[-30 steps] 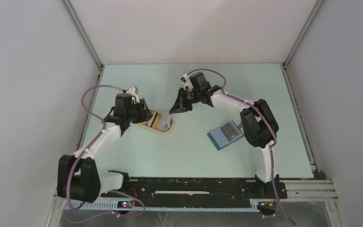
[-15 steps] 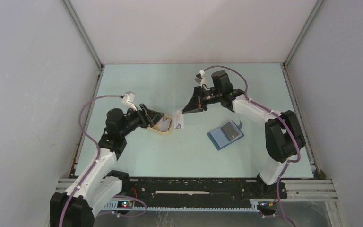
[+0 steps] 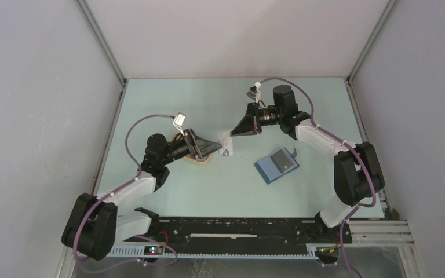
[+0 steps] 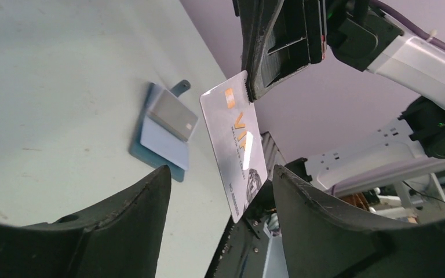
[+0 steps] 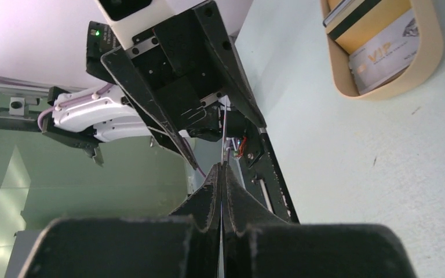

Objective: Put the credit cards into the card holder
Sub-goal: Pick up the credit card from the storage box.

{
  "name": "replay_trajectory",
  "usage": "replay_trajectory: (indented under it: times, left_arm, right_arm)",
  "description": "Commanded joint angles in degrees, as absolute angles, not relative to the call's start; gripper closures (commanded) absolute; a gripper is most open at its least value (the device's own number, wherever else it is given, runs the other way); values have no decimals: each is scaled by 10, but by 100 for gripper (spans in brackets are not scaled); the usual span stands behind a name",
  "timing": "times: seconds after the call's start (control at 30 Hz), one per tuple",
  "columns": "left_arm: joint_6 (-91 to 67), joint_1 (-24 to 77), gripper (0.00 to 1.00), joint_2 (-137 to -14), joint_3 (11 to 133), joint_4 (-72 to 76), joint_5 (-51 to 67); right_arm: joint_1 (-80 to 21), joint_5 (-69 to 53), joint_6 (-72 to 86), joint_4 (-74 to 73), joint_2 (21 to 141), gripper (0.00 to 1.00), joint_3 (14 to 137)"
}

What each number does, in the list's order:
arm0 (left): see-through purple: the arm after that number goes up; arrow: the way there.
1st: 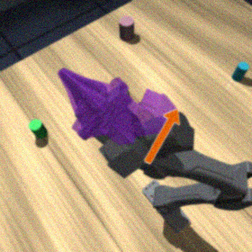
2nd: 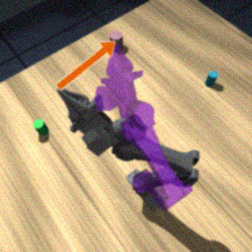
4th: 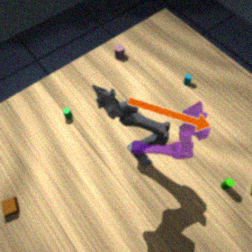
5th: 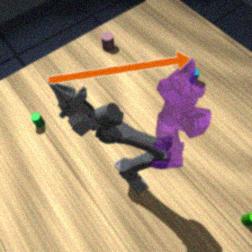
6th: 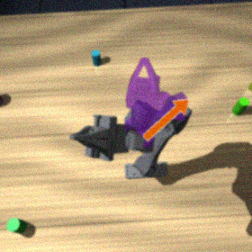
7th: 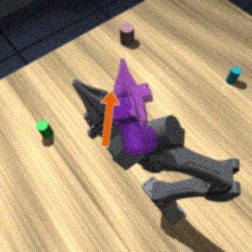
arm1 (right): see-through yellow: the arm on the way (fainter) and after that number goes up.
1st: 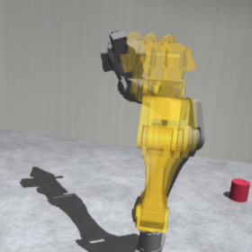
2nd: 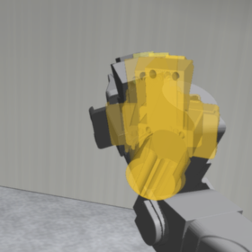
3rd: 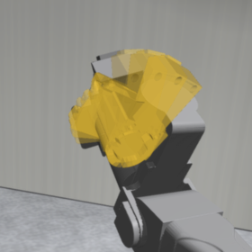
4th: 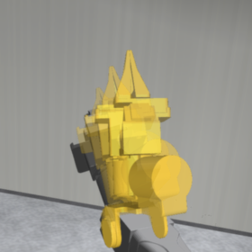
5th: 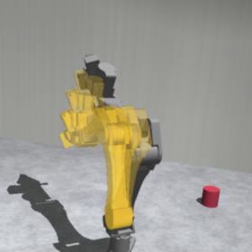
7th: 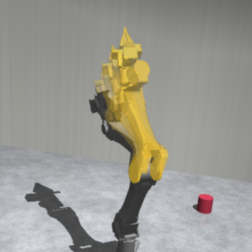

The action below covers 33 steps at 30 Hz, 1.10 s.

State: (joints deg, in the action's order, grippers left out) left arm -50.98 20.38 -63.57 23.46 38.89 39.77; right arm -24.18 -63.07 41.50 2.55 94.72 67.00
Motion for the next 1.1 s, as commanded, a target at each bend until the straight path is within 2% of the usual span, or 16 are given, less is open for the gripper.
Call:
replay_trajectory:
  times: [0.0, 0.33, 0.5, 0.57, 0.63, 0.7, 0.8, 0.87, 1.07]
  left_arm:
    - [-564, 209, 32, -670, 236, 514, 439]
    - [-617, 195, 53, -731, 261, 588, 484]
    - [-631, 194, 78, -739, 271, 603, 504]
    - [-638, 197, 99, -742, 269, 617, 510]
    - [-644, 200, 100, -743, 264, 628, 508]
    - [-647, 202, 100, -742, 254, 639, 499]
    - [-652, 210, 100, -735, 230, 661, 475]
    - [-657, 225, 100, -730, 209, 683, 444]
    - [-688, 308, 100, -748, 174, 810, 309]
  right_arm:
    - [-249, -660, 428, 63, 921, 100, 666]
    - [-254, -674, 416, 61, 916, 100, 663]
    - [-255, -684, 401, 63, 917, 100, 660]
    - [-254, -690, 387, 65, 913, 100, 659]
    - [-252, -699, 368, 62, 907, 100, 660]
    - [-247, -712, 335, 52, 898, 87, 659]
    - [-229, -737, 230, 9, 868, 58, 660]
    - [-207, -743, 128, -61, 834, 43, 659]
    - [-183, -690, -183, -289, 718, 12, 650]
